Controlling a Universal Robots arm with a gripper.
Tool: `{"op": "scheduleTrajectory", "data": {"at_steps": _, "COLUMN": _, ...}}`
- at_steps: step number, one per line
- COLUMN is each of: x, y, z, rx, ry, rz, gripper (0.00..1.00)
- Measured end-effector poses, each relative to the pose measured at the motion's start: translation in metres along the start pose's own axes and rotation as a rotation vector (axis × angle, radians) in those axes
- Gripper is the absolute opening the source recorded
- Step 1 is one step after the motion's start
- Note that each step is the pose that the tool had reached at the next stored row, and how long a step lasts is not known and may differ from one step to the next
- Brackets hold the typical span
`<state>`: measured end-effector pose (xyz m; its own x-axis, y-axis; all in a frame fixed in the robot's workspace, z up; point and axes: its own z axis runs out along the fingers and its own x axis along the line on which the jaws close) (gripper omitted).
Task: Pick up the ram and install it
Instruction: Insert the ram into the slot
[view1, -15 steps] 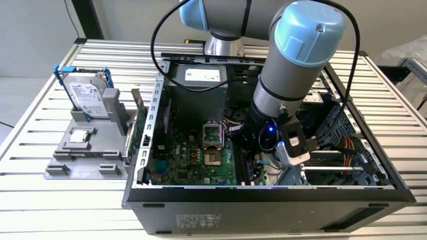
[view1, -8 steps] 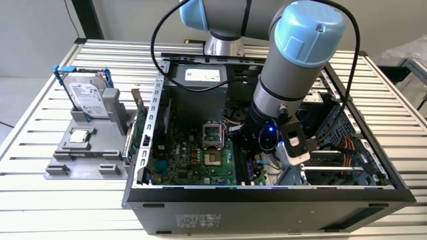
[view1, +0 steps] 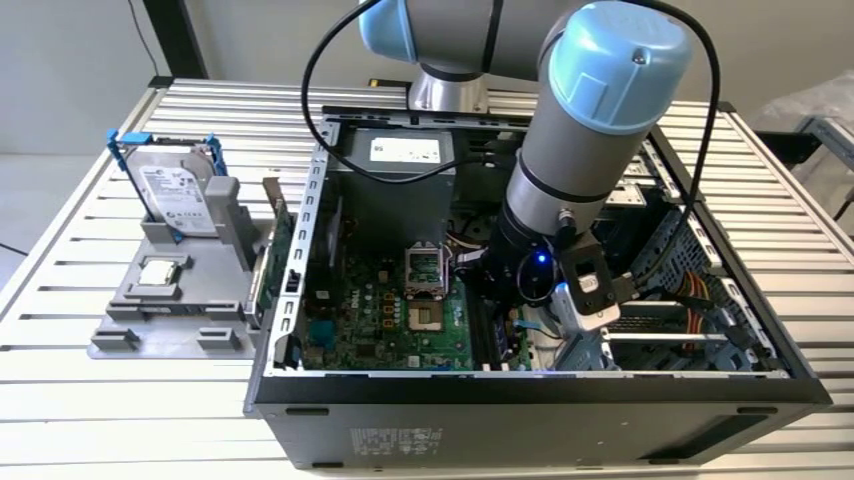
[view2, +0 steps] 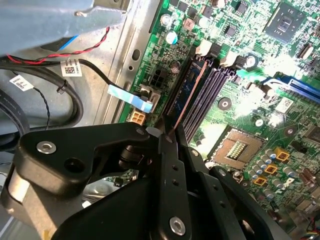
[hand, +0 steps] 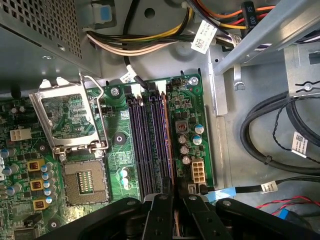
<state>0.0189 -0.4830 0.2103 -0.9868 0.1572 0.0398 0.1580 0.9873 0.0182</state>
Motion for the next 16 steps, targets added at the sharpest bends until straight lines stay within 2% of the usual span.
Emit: {"op": "scheduleTrajectory", "data": {"at_steps": 16, "x": 0.0, "y": -0.0001, "z": 0.0003, "rx": -0.0003, "ry": -0.001, "rz": 0.0, "gripper": 0.0}}
